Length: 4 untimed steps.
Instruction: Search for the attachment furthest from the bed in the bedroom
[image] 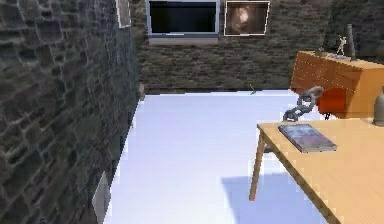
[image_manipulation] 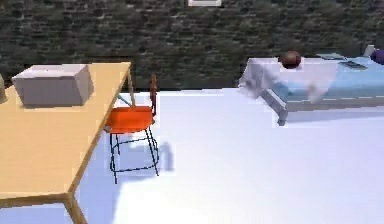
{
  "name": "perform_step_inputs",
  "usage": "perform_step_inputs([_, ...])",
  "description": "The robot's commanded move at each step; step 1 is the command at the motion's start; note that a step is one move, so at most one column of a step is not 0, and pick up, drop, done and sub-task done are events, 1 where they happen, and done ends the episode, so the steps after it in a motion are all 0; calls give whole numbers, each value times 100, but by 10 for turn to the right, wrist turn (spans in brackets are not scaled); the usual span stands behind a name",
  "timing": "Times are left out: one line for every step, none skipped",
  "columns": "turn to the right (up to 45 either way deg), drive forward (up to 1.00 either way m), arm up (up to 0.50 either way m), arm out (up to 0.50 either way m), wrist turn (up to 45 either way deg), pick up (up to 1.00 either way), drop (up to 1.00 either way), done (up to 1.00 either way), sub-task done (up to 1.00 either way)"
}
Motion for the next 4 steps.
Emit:
perform_step_inputs([0,100,0,0,0,0,0,0,0])
perform_step_inputs([0,45,0,0,0,0,0,0,0])
perform_step_inputs([450,0,0,0,0,0,0,0,0])
perform_step_inputs([30,0,0,0,0,0,0,0,0])
